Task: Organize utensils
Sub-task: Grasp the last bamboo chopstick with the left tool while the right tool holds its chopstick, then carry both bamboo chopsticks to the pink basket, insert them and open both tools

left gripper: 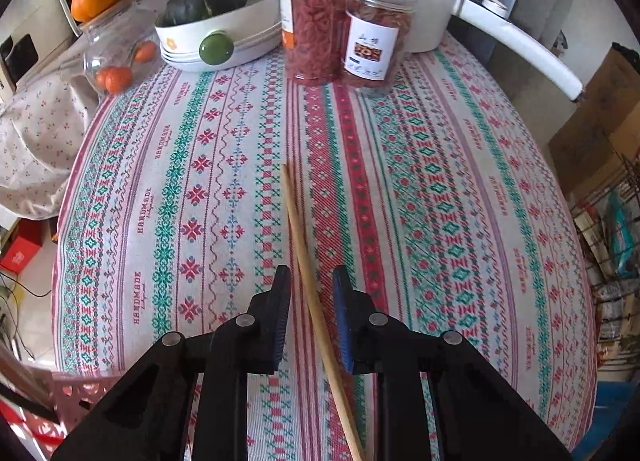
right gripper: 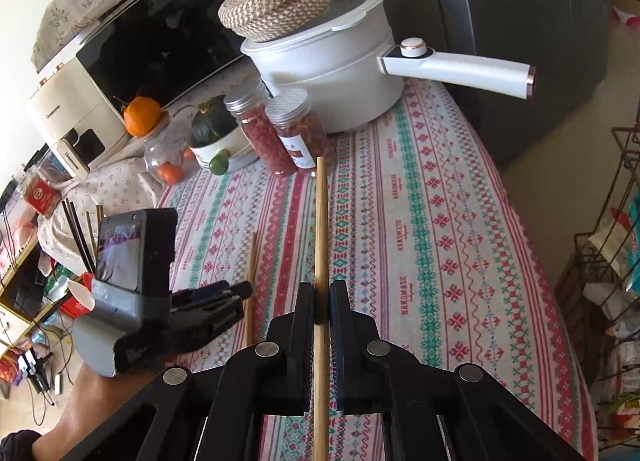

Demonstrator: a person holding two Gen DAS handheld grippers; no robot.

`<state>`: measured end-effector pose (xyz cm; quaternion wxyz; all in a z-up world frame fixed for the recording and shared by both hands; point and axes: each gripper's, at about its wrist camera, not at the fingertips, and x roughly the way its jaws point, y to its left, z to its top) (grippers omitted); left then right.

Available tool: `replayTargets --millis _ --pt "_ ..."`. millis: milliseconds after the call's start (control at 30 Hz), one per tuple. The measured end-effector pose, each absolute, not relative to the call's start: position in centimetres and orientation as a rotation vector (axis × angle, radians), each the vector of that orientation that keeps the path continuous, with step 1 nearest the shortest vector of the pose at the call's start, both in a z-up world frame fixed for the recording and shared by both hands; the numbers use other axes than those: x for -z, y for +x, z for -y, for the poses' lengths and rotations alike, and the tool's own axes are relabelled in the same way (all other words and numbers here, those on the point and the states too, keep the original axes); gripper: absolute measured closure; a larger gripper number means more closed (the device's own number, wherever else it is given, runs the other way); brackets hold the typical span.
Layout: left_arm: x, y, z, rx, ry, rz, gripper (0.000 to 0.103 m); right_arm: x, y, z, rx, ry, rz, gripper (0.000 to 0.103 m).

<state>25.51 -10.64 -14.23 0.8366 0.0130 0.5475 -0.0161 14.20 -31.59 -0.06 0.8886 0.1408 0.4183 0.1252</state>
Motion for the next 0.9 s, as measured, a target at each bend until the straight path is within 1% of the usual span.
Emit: replayTargets --millis 67,200,400,433,500,600,900 --pt "14.9 26.6 10.3 0.026 0.023 -1.161 0.090 0.2 14.5 31.5 -0.263 0.293 -0.873 0.097" --pt "16.6 28.0 9.8 0.005 -0.002 -1.206 0.091 0.2 14.8 31.7 -0.266 0.299 -0.873 0.097" --pt "16.5 29.2 10.3 0.012 0.030 -1.220 0.091 0.6 15.2 31.7 -0.261 0.305 -0.881 0.097" --pt "16.5 29.3 10.3 0.012 0.035 -1.226 0.092 0.7 15.2 31.7 -0.258 0.307 -0.885 0.097" --pt "16.3 29.3 10.3 0.009 0.027 -1.230 0.097 0.8 15.2 31.6 -0.254 0.311 -0.890 0.097" --pt "15.0 27.5 10.5 0.062 0.037 -1.175 0.097 0.8 15.1 31.6 -0.249 0.309 -0.889 0.097" --pt "7.0 18.4 11.3 0.264 0.050 -0.954 0.097 -0.4 13.3 30.4 -0.259 0.264 -0.848 0.097"
